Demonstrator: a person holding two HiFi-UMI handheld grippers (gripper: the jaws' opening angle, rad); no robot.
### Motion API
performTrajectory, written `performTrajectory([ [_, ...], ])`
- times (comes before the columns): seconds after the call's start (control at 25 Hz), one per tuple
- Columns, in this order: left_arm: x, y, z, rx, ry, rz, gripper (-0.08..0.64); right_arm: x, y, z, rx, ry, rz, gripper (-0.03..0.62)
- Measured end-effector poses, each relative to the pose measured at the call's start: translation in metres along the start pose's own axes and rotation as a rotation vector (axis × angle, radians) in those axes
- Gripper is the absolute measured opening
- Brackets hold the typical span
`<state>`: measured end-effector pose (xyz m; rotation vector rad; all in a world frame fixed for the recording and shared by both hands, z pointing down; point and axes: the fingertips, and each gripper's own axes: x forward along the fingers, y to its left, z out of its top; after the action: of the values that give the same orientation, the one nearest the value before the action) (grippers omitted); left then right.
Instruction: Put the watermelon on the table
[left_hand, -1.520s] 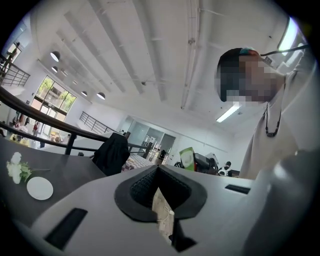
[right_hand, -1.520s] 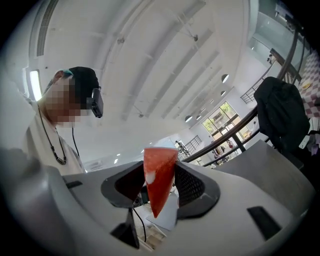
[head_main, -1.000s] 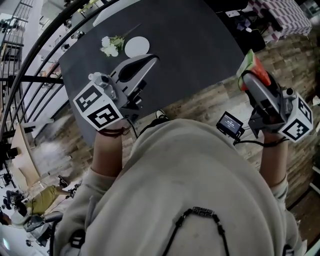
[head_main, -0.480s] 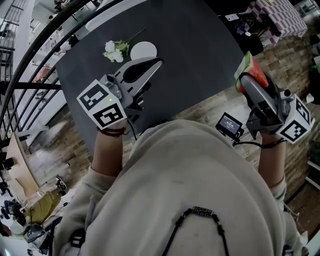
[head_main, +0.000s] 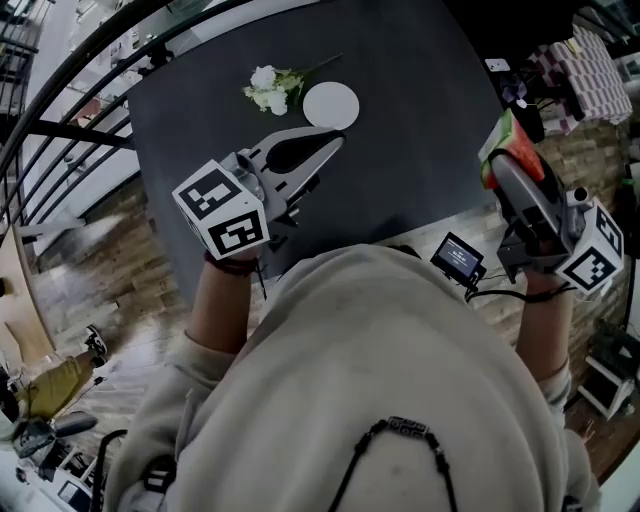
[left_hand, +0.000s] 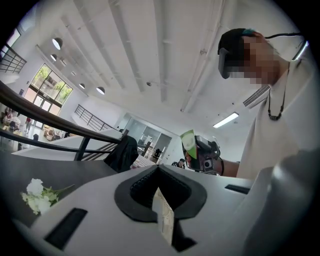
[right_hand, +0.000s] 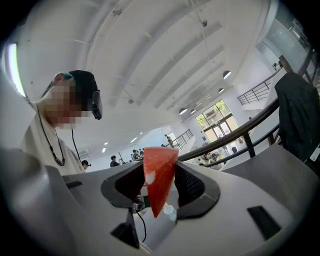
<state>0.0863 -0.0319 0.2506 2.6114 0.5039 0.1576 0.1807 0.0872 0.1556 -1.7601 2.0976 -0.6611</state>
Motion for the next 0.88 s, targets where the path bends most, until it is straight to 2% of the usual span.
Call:
performTrajectory([
  [0.12,-0.013,0.017,0.005,-0.012,-0.017,0.031,-0.003,0.029,-0.005,-0.001,0.002,0.034,0.020,0.196],
  [0.4,-0.037,0.040,0.004,-0.050,-0.085,0.189,-0.003,0.082,-0.023,-0.001,-0.004,0.134,0.140,0.196],
  [0.72,-0.053,0.043,0.017,-0.053,-0.153,0.323,-0.003,0.110,-0.044,0.008,-0.021,0.190,0.228,0.198],
  [0.88,-0.054,0.049,0.014,-0.059,-0.163,0.359,-0.003,0.124,-0.051,0.004,-0.047,0.217,0.255,0.196],
])
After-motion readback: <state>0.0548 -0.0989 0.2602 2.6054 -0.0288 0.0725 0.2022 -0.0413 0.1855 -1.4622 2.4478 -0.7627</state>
